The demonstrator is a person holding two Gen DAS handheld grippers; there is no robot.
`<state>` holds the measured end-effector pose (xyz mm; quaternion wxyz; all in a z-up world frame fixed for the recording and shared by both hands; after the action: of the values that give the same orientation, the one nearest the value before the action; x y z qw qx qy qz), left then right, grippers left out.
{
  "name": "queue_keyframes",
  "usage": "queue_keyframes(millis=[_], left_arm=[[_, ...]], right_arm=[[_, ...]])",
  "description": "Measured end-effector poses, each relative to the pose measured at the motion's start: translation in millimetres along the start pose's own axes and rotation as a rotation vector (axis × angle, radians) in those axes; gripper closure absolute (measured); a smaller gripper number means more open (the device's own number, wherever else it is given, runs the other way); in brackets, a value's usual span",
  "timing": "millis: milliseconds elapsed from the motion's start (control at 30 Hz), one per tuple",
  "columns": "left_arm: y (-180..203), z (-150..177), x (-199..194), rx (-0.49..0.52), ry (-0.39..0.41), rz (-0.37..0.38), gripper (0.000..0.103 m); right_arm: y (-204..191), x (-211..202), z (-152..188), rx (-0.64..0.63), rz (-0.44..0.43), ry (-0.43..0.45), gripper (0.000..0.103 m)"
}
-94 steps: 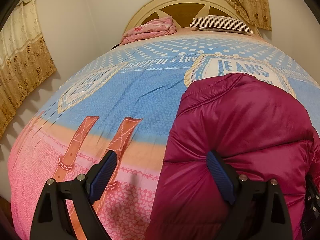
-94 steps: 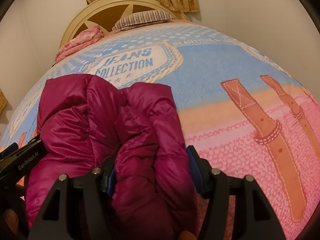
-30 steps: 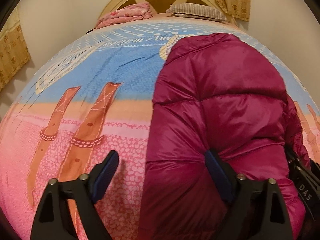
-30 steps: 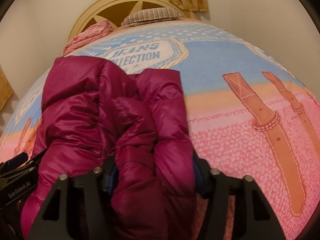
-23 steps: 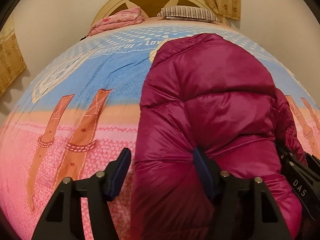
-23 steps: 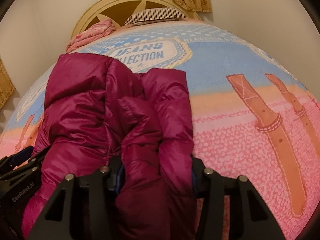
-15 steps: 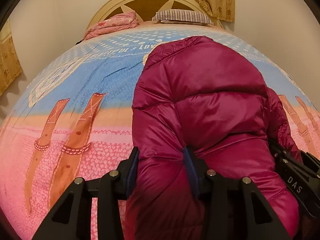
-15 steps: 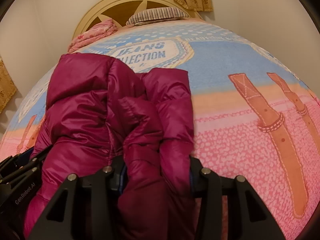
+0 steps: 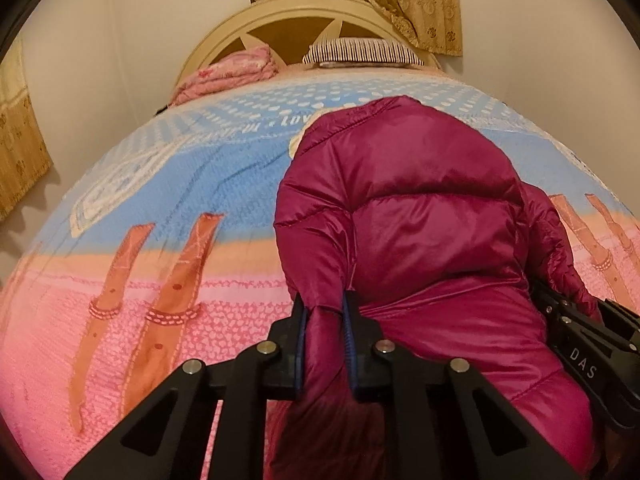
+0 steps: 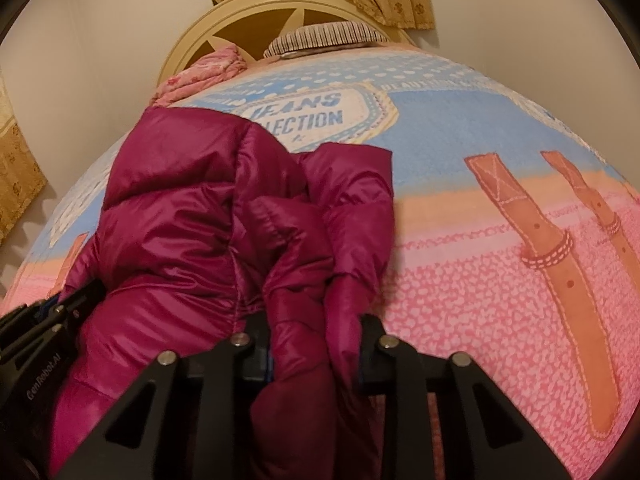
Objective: Fold large clothes
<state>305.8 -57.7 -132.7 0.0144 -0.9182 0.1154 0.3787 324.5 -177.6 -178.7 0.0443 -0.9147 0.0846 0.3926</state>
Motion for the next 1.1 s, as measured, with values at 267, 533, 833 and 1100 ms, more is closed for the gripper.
queue_keyframes(millis=[267,533,833,1100], left_arm=[[2,-2,-13,0.020,0.027,-0.010,0.090],[0,0,-27,0.019,0.051,-0.018,0.091],[-3,-1,-50,0.007,0.085,-0.004,0.092],[-12,1,-73,-0.006,0.119,-0.012,0.092]], right_arm=[[-2,-8,1,-0.021,-0.001,0.014,0.079],[-7,-14,3,-0.035,0.001,0.024,0.080],[-8,-28,0,-0.036,-0.027,0.041,0.083],[-17,-44,0,-0.055,-0.050,0.068,0.085]])
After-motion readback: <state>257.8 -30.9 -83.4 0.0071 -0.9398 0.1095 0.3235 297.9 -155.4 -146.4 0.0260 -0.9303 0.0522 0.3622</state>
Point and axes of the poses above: each gripper's, at about its wrist camera, not at the fingertips, and x roughly the way its jaws point, y to its right, z to its underside, the point moved 3 cm from there along x, roughly the way its jaws point, and after that the axes turned 13 degrees about z, right-handed, at the moved point
